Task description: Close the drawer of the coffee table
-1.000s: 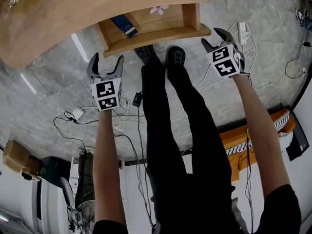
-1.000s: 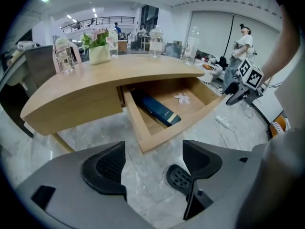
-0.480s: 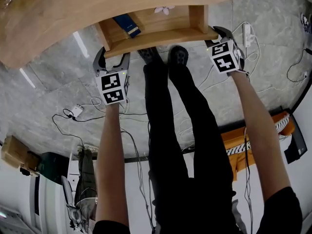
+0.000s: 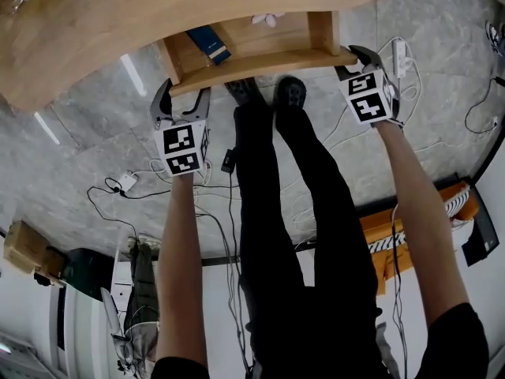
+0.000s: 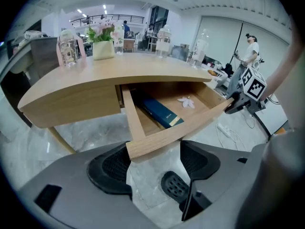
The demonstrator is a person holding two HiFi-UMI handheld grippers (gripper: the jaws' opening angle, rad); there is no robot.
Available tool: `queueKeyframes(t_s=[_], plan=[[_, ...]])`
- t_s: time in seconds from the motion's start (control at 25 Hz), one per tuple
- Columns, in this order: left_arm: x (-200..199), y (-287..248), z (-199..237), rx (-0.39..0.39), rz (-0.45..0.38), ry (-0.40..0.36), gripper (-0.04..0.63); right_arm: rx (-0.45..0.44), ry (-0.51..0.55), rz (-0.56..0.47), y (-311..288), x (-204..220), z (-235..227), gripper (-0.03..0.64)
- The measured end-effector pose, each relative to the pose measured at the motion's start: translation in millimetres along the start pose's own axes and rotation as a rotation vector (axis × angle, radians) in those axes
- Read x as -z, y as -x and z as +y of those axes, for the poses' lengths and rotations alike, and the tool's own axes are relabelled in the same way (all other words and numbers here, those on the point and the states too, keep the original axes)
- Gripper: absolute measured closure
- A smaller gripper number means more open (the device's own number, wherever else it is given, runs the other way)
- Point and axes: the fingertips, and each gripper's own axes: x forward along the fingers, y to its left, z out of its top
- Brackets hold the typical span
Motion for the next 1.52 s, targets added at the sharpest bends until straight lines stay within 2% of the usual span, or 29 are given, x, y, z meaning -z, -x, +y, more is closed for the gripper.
queueKeyframes(t_s=[0.32,0.84,1.52], plan=[[-16.2,2.2,4.3,-0.012,-0.023,-0.014,0.261,0.032,-0.01,-0.015,6.3,-9.9,-9.0,0.434],[-76.0,-26.1,42.4,-0.02,-0.086,-0.051,0.265,0.09,-0.019,-0.08,-3.4,-65.5,-47.5,0.434],[-91.0,-40.1,47.2,-0.035,-0.106,-0.025,0.268,0.123,-0.01,-0.112,-12.1,-81.4,-69.6,0.434]])
